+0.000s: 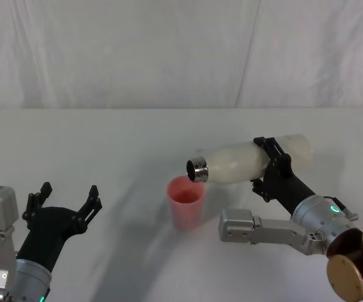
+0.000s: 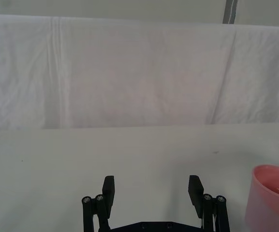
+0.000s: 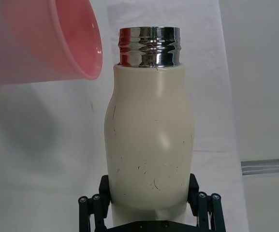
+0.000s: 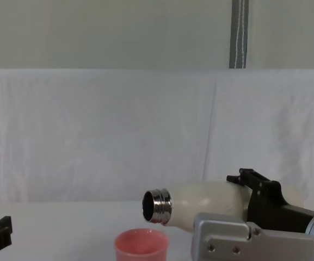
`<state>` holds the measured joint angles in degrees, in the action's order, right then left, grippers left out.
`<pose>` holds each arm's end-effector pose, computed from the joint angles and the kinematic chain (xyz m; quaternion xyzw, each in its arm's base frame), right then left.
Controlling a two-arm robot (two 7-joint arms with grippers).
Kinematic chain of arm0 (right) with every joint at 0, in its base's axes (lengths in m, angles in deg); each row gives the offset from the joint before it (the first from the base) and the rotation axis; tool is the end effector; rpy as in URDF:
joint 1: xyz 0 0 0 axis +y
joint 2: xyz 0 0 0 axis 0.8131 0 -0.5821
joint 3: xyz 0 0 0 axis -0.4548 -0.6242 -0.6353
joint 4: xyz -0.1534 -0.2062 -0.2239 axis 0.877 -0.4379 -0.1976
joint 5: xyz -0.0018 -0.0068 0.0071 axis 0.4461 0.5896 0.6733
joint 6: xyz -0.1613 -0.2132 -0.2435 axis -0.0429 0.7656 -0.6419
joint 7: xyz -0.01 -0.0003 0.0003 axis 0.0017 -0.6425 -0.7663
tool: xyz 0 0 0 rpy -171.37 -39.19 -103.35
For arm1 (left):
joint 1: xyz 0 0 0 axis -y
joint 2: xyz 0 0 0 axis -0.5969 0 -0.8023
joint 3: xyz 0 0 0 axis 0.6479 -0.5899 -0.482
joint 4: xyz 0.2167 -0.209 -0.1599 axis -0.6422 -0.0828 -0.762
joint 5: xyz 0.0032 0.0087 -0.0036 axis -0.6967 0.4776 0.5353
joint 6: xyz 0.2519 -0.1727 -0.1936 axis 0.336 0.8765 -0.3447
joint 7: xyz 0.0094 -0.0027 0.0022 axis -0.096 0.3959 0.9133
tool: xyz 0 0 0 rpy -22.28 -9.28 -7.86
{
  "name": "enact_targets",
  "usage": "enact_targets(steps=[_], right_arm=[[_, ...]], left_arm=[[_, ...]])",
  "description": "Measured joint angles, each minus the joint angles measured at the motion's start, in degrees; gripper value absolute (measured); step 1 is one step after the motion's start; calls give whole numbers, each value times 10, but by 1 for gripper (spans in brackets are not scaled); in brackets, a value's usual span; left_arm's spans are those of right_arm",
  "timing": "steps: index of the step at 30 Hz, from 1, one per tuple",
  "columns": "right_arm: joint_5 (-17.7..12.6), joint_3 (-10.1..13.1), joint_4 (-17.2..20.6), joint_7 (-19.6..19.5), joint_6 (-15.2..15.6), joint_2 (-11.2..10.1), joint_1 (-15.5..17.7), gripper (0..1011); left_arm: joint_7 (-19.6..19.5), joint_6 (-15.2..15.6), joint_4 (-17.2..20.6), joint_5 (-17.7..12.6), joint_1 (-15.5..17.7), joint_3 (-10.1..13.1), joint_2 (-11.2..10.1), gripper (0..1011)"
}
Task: Grasp the thermos with one hand and pour water into the cup lid.
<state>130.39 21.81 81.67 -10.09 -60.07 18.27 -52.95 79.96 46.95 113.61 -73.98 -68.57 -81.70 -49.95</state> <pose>0.4297 0.0647 -0.3218 -0.3662 -0.5361 -0.3781 0.6600 0.2925 0.0441 -0.3330 -0.0174 0.0064 0.6615 0.7497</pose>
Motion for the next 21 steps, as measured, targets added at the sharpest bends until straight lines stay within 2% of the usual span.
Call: enact_targets(steps=[21], right_arm=[[18, -8, 0, 0, 4, -9, -7, 951]], left_arm=[[0, 0, 0, 0, 0, 0, 0, 1001]])
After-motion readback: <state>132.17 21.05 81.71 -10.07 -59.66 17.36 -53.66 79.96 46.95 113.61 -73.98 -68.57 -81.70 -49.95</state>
